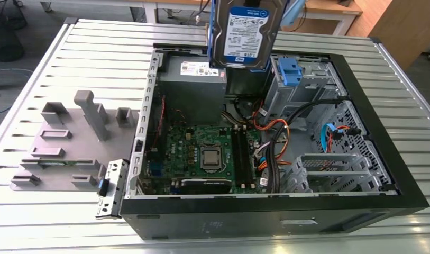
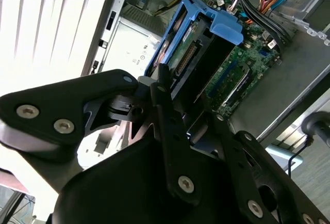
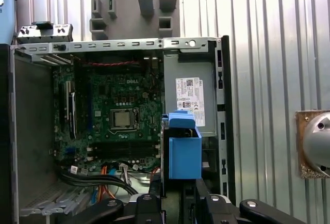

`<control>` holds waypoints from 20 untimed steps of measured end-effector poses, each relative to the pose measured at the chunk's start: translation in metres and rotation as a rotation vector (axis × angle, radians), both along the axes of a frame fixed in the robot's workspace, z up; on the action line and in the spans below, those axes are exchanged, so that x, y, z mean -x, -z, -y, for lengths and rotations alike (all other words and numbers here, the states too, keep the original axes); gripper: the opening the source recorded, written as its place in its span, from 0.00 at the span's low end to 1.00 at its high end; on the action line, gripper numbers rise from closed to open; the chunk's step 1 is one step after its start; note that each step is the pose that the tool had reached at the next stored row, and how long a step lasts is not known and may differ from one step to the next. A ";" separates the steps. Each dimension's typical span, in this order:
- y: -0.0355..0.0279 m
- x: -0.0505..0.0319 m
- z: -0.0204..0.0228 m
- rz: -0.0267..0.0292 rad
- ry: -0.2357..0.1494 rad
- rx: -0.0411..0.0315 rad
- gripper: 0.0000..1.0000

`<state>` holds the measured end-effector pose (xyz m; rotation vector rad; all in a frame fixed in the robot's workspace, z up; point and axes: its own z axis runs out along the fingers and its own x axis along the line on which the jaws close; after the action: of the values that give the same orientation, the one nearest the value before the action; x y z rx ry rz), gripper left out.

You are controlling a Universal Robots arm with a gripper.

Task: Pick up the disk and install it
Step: 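Pick up the disk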

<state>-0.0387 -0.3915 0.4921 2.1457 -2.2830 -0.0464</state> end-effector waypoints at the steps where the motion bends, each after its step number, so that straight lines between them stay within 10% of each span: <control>1: 0.0000 0.0000 0.0010 0.0000 0.000 0.0000 0.35; 20: 0.0000 0.0000 0.0217 0.0000 0.000 0.0000 0.35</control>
<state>-0.0387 -0.4132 0.4921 2.1456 -2.2831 -0.0463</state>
